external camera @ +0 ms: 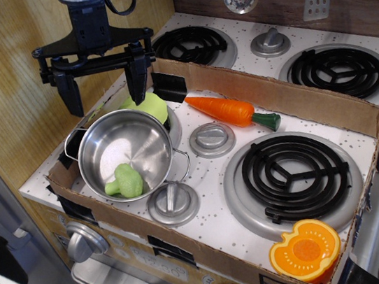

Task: Take broccoli out of pan

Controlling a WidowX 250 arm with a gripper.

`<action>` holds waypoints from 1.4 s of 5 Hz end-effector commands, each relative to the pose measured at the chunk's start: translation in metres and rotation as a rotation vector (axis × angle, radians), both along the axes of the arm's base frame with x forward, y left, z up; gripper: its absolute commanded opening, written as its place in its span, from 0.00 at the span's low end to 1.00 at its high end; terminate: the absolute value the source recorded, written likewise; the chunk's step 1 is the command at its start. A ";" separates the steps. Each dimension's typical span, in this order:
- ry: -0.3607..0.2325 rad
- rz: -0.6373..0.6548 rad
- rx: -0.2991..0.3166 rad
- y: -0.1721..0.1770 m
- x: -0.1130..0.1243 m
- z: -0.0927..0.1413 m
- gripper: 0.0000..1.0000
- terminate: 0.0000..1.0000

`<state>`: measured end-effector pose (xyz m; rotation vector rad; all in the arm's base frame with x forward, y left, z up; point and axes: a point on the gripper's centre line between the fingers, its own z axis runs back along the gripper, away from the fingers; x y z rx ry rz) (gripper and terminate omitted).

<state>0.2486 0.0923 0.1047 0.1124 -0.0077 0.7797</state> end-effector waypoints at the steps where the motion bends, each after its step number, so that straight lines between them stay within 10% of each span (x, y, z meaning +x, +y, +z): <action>1: 0.000 0.000 0.000 0.000 0.000 0.000 1.00 0.00; 5: -0.279 0.041 0.073 0.001 0.001 -0.044 1.00 0.00; 7: -0.259 0.086 0.052 -0.008 -0.008 -0.065 1.00 0.00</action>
